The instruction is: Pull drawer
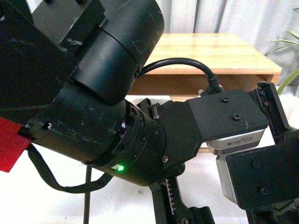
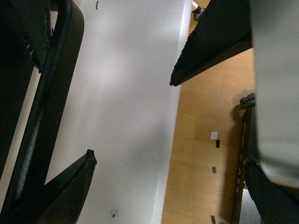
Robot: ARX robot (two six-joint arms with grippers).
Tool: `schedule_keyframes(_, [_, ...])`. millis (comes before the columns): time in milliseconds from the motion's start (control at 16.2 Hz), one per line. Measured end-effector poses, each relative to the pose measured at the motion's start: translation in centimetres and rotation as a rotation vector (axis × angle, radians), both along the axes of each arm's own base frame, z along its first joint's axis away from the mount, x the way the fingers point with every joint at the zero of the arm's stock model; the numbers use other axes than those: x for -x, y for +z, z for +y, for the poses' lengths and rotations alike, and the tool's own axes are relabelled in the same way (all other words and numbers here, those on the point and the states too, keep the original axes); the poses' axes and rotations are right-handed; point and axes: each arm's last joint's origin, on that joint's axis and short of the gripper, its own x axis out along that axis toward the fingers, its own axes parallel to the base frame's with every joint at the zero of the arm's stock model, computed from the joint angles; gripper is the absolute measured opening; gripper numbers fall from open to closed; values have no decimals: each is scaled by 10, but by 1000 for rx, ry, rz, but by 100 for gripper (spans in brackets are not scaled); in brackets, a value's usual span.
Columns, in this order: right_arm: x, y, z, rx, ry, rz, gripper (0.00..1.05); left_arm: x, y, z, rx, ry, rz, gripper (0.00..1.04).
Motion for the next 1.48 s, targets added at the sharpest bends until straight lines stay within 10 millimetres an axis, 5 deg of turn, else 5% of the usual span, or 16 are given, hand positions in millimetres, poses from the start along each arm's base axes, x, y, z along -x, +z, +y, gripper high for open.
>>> schedule_keyframes(925, [33, 3, 1, -30, -21, 43, 98, 24, 4, 9, 12, 1, 21, 98])
schedule_keyframes(1479, [21, 49, -44, -146, -110, 25, 98, 8, 49, 31, 89, 114, -39, 98])
